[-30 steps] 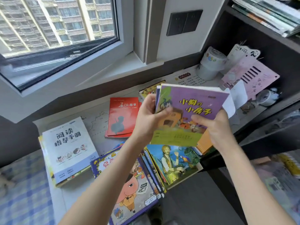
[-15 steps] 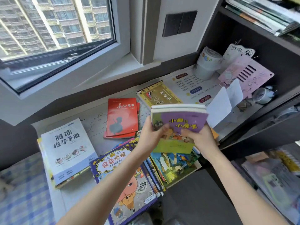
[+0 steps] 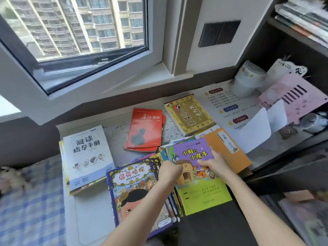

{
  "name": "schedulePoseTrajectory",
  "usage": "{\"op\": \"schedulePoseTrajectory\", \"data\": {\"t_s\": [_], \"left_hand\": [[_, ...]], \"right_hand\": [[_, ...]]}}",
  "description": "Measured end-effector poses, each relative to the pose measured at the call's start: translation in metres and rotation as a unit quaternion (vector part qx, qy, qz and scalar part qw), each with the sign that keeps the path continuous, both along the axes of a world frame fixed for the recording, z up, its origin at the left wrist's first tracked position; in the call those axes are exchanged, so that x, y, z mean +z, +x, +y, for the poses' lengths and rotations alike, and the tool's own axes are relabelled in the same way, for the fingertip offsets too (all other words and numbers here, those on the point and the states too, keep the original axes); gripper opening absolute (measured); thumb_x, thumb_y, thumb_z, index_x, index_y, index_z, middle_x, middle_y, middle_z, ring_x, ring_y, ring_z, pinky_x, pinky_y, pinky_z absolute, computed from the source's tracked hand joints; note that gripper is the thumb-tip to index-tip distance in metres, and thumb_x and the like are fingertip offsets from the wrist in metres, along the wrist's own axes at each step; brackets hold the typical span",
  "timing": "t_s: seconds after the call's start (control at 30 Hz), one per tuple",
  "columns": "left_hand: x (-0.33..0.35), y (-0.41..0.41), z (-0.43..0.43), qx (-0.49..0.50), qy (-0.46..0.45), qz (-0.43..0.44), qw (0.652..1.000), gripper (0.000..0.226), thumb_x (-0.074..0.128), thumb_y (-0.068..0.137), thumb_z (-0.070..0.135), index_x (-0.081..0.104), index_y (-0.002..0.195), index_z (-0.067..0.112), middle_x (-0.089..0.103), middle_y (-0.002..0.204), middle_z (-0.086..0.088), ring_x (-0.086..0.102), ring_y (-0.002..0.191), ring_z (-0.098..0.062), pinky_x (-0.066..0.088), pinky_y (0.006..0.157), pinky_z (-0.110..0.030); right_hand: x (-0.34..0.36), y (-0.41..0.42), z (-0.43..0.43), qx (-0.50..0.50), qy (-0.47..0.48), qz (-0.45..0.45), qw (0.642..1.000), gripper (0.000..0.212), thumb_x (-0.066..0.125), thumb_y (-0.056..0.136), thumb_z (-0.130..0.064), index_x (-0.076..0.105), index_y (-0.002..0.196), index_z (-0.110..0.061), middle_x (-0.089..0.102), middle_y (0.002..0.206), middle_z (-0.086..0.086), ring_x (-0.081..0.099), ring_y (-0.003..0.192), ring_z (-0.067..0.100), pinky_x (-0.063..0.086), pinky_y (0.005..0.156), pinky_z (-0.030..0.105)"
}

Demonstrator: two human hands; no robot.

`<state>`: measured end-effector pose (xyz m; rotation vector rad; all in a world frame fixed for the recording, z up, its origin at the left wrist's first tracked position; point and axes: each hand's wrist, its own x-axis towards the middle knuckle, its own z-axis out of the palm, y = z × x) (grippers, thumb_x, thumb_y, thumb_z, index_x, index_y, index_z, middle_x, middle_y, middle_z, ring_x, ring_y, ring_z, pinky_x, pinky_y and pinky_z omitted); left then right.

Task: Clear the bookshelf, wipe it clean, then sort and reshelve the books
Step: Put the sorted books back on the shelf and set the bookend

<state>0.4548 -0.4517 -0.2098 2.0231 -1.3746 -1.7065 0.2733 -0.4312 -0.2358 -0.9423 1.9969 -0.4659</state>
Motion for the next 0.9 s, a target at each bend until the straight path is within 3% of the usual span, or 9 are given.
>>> {"op": "schedulePoseTrajectory", "data": {"t_s": [0.1, 0.17, 0.23, 0.3, 0.43, 0.6, 0.77, 0.83, 0.9], "left_hand": [[-0.002, -0.011, 0.000, 0.010, 0.001, -0.039, 0.999, 0.028, 0.053, 0.084, 0.012, 0.037, 0.060, 0.013, 0.038, 0.059, -0.002, 0.038, 0.056, -0.020, 0.026, 0.047, -0.023], [-0.002, -0.015, -0.001, 0.057, 0.001, -0.047, 0.997, 0.012, 0.057, 0.082, 0.018, 0.052, 0.077, 0.009, 0.057, 0.073, -0.008, 0.056, 0.067, -0.023, 0.044, 0.056, -0.026], [-0.010, -0.017, 0.000, 0.120, 0.001, -0.049, 0.992, 0.049, 0.067, 0.080, 0.032, 0.050, 0.113, 0.000, 0.064, 0.108, -0.016, 0.063, 0.099, -0.030, 0.053, 0.084, -0.037], [-0.009, -0.023, 0.004, 0.169, -0.025, -0.037, 0.985, 0.070, 0.074, 0.077, 0.042, 0.042, 0.124, 0.000, 0.059, 0.119, -0.012, 0.058, 0.112, -0.031, 0.049, 0.092, -0.036], [0.001, -0.040, 0.015, 0.182, -0.069, 0.079, 0.978, 0.050, 0.076, 0.078, 0.029, 0.040, 0.109, 0.014, 0.055, 0.094, 0.000, 0.061, 0.085, -0.021, 0.050, 0.066, -0.029], [0.023, -0.033, 0.023, 0.212, -0.137, 0.225, 0.941, 0.046, 0.081, 0.064, 0.020, 0.049, 0.097, 0.019, 0.065, 0.089, -0.005, 0.066, 0.084, -0.031, 0.056, 0.075, -0.054], [0.064, -0.001, 0.015, 0.116, -0.223, 0.395, 0.884, 0.046, 0.075, 0.071, -0.007, 0.051, 0.101, 0.017, 0.071, 0.081, 0.007, 0.069, 0.073, -0.012, 0.056, 0.059, -0.029], [0.072, 0.010, 0.007, 0.074, -0.236, 0.412, 0.877, 0.050, 0.075, 0.068, -0.006, 0.051, 0.102, 0.021, 0.071, 0.082, 0.009, 0.068, 0.073, -0.010, 0.055, 0.058, -0.027], [0.068, 0.018, 0.002, 0.044, -0.227, 0.416, 0.879, 0.051, 0.074, 0.065, 0.000, 0.052, 0.104, 0.024, 0.070, 0.081, 0.006, 0.064, 0.072, -0.020, 0.052, 0.057, -0.033]], "right_hand": [[0.003, 0.000, -0.003, 0.022, 0.004, 0.002, 1.000, 0.027, 0.074, 0.082, -0.030, 0.058, 0.102, -0.021, 0.066, 0.101, -0.005, 0.061, 0.092, 0.017, 0.045, 0.080, 0.030], [0.002, 0.001, -0.003, 0.050, 0.014, 0.059, 0.997, 0.029, 0.072, 0.081, -0.038, 0.061, 0.102, -0.022, 0.068, 0.096, -0.007, 0.061, 0.087, 0.016, 0.043, 0.072, 0.029], [0.000, 0.002, -0.001, 0.039, 0.006, 0.067, 0.997, 0.027, 0.069, 0.084, -0.038, 0.063, 0.102, -0.019, 0.067, 0.096, -0.003, 0.060, 0.087, 0.020, 0.040, 0.070, 0.029], [-0.004, -0.002, 0.003, 0.010, -0.025, 0.003, 1.000, 0.023, 0.067, 0.086, -0.031, 0.066, 0.100, -0.013, 0.071, 0.096, 0.004, 0.064, 0.091, 0.027, 0.047, 0.077, 0.034], [-0.001, -0.005, 0.008, -0.043, -0.088, -0.087, 0.991, 0.007, 0.068, 0.083, -0.020, 0.068, 0.091, -0.019, 0.073, 0.088, -0.001, 0.067, 0.085, 0.022, 0.052, 0.085, 0.044], [0.026, -0.005, 0.015, -0.129, -0.150, -0.169, 0.966, 0.032, 0.074, 0.079, -0.017, 0.058, 0.106, -0.022, 0.069, 0.106, 0.000, 0.064, 0.096, 0.021, 0.050, 0.088, 0.042], [0.080, 0.002, 0.022, -0.087, -0.353, -0.255, 0.896, 0.053, 0.073, 0.073, 0.007, 0.046, 0.113, -0.016, 0.067, 0.103, 0.005, 0.068, 0.091, 0.016, 0.055, 0.070, 0.024], [0.083, 0.003, 0.023, -0.044, -0.377, -0.243, 0.893, 0.065, 0.080, 0.068, -0.004, 0.045, 0.122, -0.010, 0.067, 0.105, 0.005, 0.068, 0.094, 0.017, 0.056, 0.072, 0.025], [0.075, 0.004, 0.023, -0.031, -0.351, -0.209, 0.912, 0.081, 0.088, 0.060, -0.034, 0.047, 0.126, -0.010, 0.067, 0.107, 0.007, 0.066, 0.095, 0.021, 0.055, 0.074, 0.032]]}}
